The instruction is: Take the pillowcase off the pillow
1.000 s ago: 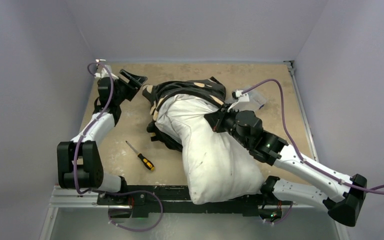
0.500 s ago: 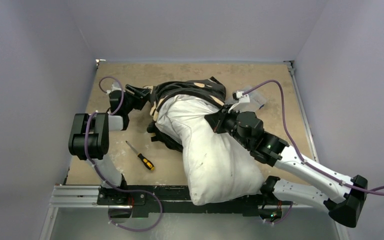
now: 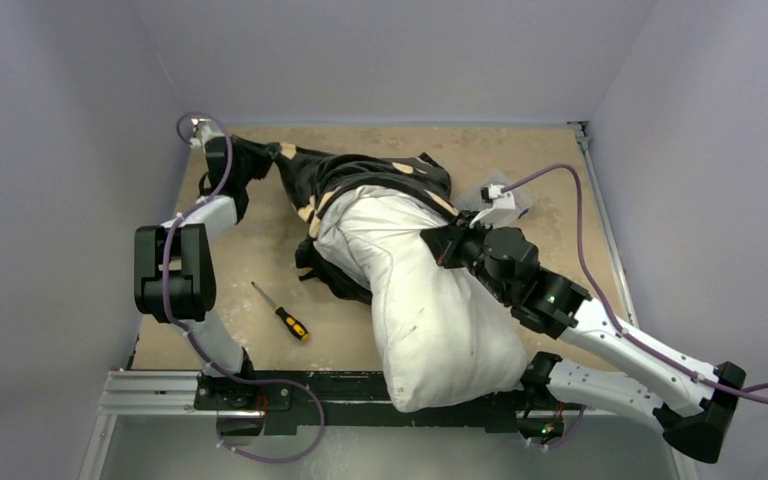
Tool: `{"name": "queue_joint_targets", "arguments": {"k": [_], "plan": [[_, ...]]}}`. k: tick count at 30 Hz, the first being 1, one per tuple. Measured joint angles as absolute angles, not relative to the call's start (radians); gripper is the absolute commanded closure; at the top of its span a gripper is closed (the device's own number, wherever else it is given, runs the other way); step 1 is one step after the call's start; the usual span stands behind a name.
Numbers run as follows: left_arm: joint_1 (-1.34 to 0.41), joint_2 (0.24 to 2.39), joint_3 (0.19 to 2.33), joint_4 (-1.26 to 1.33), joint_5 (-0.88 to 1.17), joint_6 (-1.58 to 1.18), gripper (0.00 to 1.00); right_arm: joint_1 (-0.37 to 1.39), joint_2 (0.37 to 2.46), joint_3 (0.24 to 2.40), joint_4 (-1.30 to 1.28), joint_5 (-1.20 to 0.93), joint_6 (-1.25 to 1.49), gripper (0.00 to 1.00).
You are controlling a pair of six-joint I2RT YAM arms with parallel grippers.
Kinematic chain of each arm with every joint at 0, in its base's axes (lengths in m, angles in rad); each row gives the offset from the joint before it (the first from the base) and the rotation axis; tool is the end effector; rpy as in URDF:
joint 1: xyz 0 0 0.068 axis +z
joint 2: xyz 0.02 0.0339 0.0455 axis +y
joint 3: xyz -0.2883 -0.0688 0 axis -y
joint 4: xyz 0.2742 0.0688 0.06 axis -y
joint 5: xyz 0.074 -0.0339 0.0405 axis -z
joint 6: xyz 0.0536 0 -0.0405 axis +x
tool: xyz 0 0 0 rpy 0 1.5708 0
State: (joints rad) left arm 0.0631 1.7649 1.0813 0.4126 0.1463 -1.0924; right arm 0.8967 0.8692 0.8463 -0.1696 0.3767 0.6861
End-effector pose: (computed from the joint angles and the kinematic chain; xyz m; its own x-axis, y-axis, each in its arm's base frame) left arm 0.4481 0.0205 0.2357 -0.1921 -0.8921 -0.4089 -0.2014 0.4436 -0.8733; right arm 0.1596 0.1681 0.3637 -0.4099 0.4308 -0.8040 -0.3121 0.7620 0.5674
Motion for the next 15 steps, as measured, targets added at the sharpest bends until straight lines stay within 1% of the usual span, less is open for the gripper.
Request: {"name": "queue_joint_targets", "arguments": {"k": [3, 7, 11, 15], "plan": [[0.066, 1.752, 1.274, 0.244, 0.024, -0.996, 1.0, 0.896, 0.818, 0.846, -0.2, 0.405, 0.701, 1.0], [0.091, 1.752, 1.47, 0.087, -0.089, -0.898, 1.0, 0.896, 0.772, 0.846, -0.21, 0.427, 0.722, 1.0], [0.149, 1.777, 1.604, -0.036, -0.147, -0.86, 1.0, 0.897, 0.76, 0.847, -0.211, 0.434, 0.75, 1.0], [0.193, 1.861, 1.722, -0.163, -0.184, -0.828, 1.0, 0.898, 0.757, 0.847, -0.225, 0.438, 0.779, 1.0]]}}
